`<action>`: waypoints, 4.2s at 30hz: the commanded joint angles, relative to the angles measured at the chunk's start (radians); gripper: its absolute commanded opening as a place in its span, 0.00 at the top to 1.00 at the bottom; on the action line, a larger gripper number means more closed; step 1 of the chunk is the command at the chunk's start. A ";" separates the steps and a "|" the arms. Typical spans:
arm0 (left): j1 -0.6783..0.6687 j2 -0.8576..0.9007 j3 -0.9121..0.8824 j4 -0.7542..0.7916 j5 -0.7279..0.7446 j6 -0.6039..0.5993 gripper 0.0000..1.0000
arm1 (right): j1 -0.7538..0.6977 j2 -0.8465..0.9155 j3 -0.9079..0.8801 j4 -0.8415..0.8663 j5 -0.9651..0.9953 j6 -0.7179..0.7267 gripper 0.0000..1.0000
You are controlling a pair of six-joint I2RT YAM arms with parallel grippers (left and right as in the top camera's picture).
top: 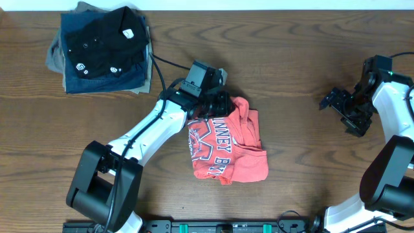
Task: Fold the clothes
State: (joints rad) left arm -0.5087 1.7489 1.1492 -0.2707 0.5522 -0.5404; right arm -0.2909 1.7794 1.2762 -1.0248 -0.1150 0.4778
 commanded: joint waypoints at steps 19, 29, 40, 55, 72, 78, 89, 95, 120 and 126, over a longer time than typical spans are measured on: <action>-0.113 0.092 0.014 0.211 0.013 -0.040 0.84 | -0.003 -0.006 0.012 0.000 0.003 -0.012 0.01; -0.028 -0.146 0.014 -0.167 -0.113 0.050 0.12 | -0.003 -0.006 0.012 0.000 0.003 -0.012 0.01; 0.032 -0.028 0.001 -0.290 -0.143 0.043 0.10 | -0.003 -0.006 0.012 0.000 0.003 -0.012 0.01; 0.032 0.091 0.001 -0.101 0.092 0.080 0.10 | -0.003 -0.006 0.012 0.000 0.003 -0.012 0.01; -0.066 0.100 0.001 0.031 0.090 0.056 0.30 | -0.003 -0.006 0.012 0.000 0.003 -0.012 0.01; -0.098 0.102 0.001 0.089 0.024 0.006 0.50 | -0.003 -0.006 0.012 0.000 0.003 -0.012 0.01; -0.102 0.182 0.001 0.151 0.023 -0.013 0.66 | -0.003 -0.006 0.012 0.000 0.003 -0.012 0.01; -0.135 0.265 0.001 0.291 0.079 -0.048 0.74 | -0.003 -0.006 0.012 0.000 0.003 -0.012 0.01; -0.272 0.168 0.028 0.385 0.138 -0.090 0.53 | -0.003 -0.006 0.012 0.000 0.003 -0.012 0.01; -0.276 0.045 0.029 0.376 0.253 -0.090 0.53 | -0.003 -0.006 0.012 0.000 0.003 -0.012 0.01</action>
State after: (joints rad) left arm -0.7975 1.8942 1.1584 0.1059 0.7311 -0.6319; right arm -0.2909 1.7794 1.2762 -1.0252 -0.1150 0.4778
